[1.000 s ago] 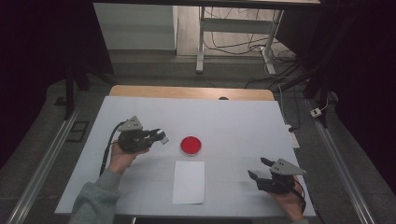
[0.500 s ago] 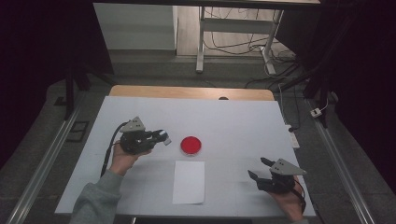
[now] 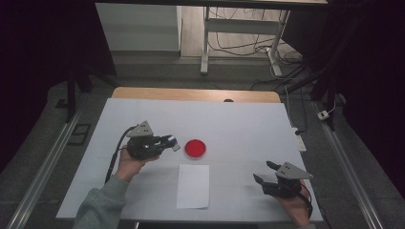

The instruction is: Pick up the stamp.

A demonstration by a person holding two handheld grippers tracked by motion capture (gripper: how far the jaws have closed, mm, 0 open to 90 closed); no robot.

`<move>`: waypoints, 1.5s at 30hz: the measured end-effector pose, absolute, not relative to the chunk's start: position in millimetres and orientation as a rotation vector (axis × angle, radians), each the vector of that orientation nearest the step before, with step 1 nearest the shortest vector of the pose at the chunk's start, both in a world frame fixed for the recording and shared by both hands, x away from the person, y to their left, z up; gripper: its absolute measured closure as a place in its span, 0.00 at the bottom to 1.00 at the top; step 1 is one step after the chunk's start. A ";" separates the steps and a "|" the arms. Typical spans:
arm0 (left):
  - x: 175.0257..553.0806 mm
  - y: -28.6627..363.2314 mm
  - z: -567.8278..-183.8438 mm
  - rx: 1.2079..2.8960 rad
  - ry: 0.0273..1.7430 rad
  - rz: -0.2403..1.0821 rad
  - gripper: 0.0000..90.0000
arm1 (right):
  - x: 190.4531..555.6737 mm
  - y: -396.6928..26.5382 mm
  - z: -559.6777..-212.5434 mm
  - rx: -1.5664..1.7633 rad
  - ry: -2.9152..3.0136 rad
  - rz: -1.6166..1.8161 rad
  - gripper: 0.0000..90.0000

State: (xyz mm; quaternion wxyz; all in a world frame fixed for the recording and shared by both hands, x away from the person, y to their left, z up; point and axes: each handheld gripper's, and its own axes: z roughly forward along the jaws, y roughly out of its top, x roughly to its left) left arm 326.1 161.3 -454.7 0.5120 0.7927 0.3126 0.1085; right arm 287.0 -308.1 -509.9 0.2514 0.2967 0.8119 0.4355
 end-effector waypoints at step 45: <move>307.0 109.9 -453.0 1.910 0.625 0.143 0.84 | 283.6 -304.6 -507.6 0.817 2.200 1.196 0.32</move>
